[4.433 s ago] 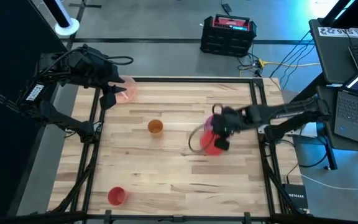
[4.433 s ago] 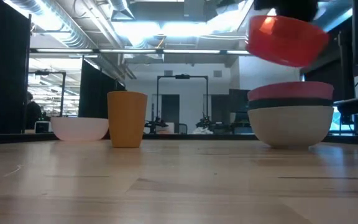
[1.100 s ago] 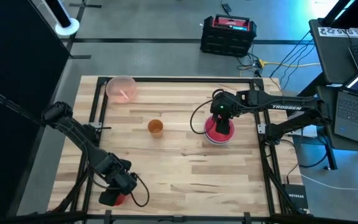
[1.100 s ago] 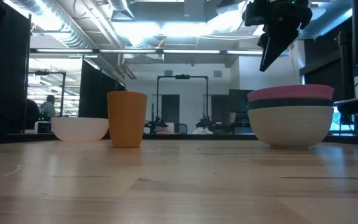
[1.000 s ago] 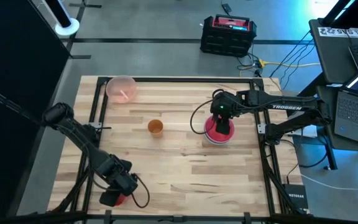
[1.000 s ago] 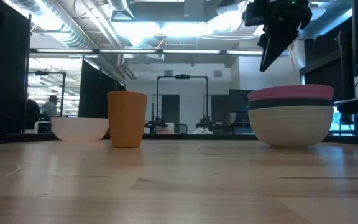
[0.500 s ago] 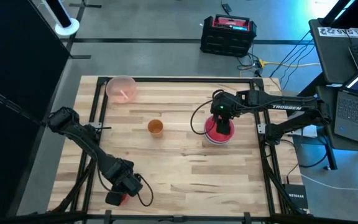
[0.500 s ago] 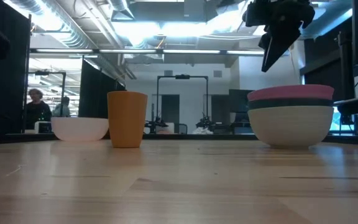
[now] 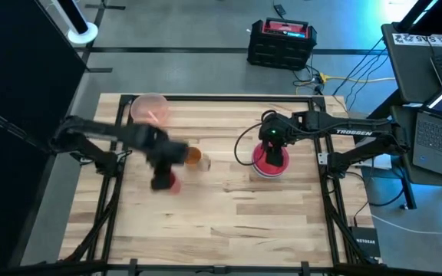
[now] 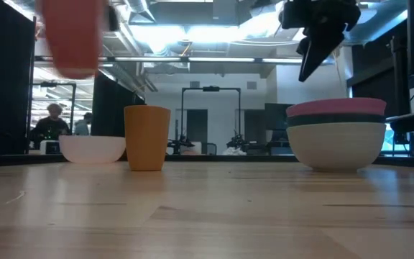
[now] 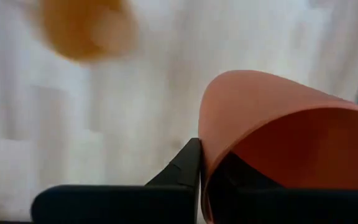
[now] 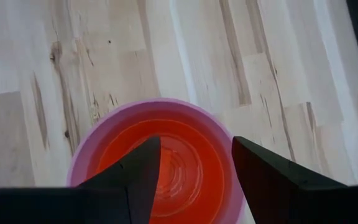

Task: Nest bowls inside each other
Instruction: Stack the orange cup on top of the yellow cup

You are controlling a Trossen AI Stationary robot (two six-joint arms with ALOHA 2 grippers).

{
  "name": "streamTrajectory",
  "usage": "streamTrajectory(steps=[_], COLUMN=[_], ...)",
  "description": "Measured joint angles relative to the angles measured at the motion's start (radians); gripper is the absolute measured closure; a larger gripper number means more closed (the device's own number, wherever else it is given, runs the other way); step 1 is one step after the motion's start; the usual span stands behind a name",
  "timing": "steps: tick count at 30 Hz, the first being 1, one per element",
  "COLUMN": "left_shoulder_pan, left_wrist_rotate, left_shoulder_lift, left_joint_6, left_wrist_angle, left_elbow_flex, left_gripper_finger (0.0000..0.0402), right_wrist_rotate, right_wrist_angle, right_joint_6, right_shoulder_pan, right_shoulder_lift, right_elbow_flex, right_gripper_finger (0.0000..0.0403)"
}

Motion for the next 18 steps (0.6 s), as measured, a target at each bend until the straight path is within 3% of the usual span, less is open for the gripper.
streamTrajectory(steps=[4,8,11,18], left_shoulder_pan=[0.167,0.265,0.294,0.299], left_wrist_rotate=[-0.018,-0.022,-0.022,-0.031], left_shoulder_lift=[0.062,0.149,0.21,0.269], left_joint_6=[0.109,0.183,0.234,0.288], left_wrist_angle=[-0.026,-0.127,-0.149,-0.127], left_elbow_flex=[0.095,0.224,0.288,0.303], left_gripper_finger=[0.0401,0.0401,0.0401,0.0401], right_wrist_rotate=[0.001,0.005,0.009,0.014], right_wrist_angle=[0.001,0.001,0.001,0.001], right_joint_6=[0.024,0.039,0.043,0.055], right_shoulder_pan=[0.0,0.0,0.0,0.0], right_shoulder_lift=[0.0,0.0,0.0,0.0], right_elbow_flex=[0.0,0.0,0.0,0.0], right_gripper_finger=[0.0217,0.0217,0.0217,0.0217])
